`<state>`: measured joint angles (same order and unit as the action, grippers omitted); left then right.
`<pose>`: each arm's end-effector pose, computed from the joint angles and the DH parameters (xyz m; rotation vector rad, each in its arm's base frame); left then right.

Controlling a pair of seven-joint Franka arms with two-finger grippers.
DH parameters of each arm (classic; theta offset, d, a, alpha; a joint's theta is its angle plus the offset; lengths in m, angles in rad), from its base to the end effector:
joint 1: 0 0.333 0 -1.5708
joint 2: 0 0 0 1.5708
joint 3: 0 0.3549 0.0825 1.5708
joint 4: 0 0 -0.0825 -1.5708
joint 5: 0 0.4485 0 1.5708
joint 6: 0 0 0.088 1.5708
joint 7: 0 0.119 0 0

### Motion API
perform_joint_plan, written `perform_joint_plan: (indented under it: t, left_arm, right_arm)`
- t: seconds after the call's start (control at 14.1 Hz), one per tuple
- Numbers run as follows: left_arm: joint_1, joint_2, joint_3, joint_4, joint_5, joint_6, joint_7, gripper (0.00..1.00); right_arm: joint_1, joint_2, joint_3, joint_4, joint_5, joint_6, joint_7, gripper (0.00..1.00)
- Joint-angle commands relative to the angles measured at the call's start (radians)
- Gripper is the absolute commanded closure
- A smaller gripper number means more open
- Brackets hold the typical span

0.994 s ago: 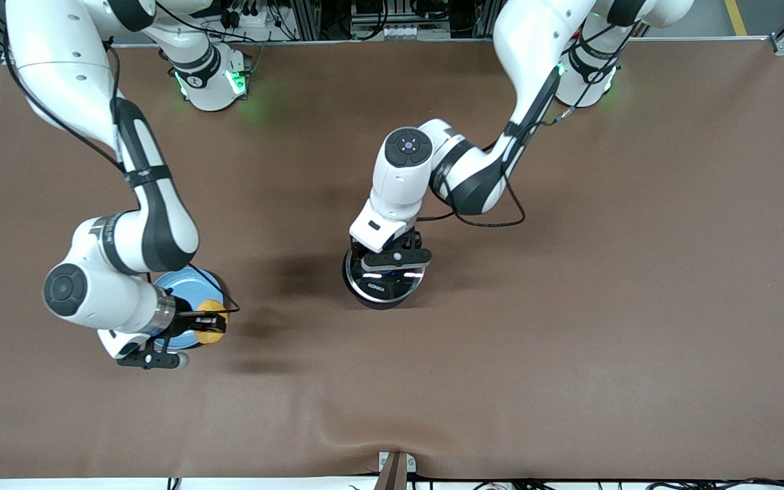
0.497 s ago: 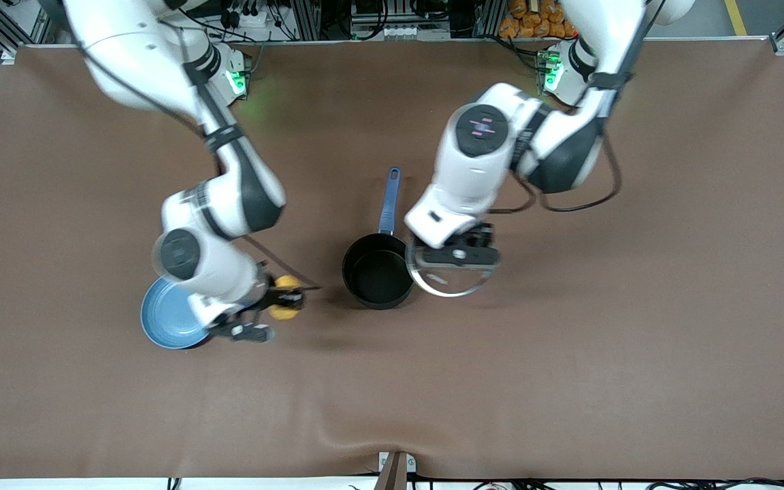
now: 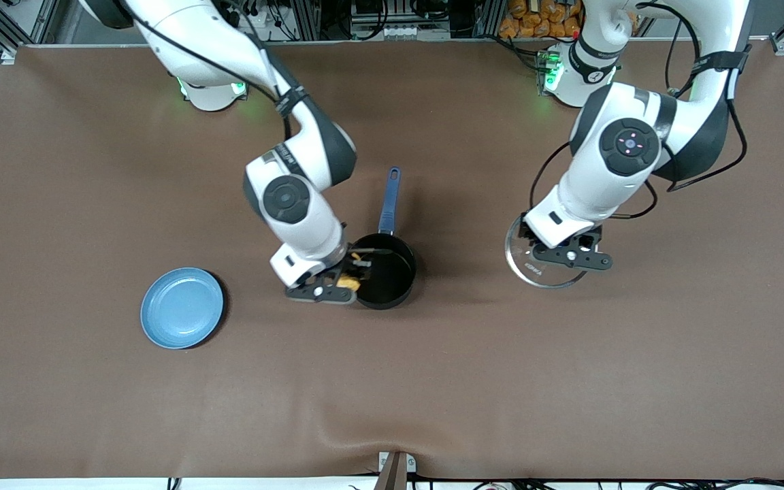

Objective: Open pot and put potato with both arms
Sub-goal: 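Carry the potato over the pot while the left gripper moves the lid aside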

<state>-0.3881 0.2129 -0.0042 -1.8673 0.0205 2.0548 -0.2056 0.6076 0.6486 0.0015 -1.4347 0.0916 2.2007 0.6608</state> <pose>0.6218 -0.2557 0.3946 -3.1026 0.3056 0.0300 0.6645 0.4682 0.3103 -3.0045 0.1529 -0.0726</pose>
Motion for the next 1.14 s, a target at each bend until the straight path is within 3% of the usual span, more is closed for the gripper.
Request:
perform_joint_plan:
  t: [0.0, 0.64, 0.92, 1.06]
  left_arm:
    - [0.026, -0.026, -0.003, -0.133, -0.008, 0.123, 0.038, 0.80]
    - [0.037, 0.032, 0.065, -0.361, -0.007, 0.499, 0.190, 0.80]
    - [0.040, 0.062, 0.073, -0.392, -0.013, 0.560, 0.200, 0.80]
    - [0.040, 0.080, 0.073, -0.398, -0.013, 0.591, 0.200, 0.70]
  right_arm:
    - [0.044, 0.023, -0.011, -0.003, -0.020, 0.028, 0.051, 1.00]
    - [0.086, 0.141, -0.012, -0.020, -0.026, 0.191, 0.083, 1.00]
    - [0.096, 0.183, -0.014, -0.020, -0.027, 0.247, 0.105, 1.00]
    - [0.100, 0.198, -0.014, -0.020, -0.027, 0.264, 0.106, 1.00]
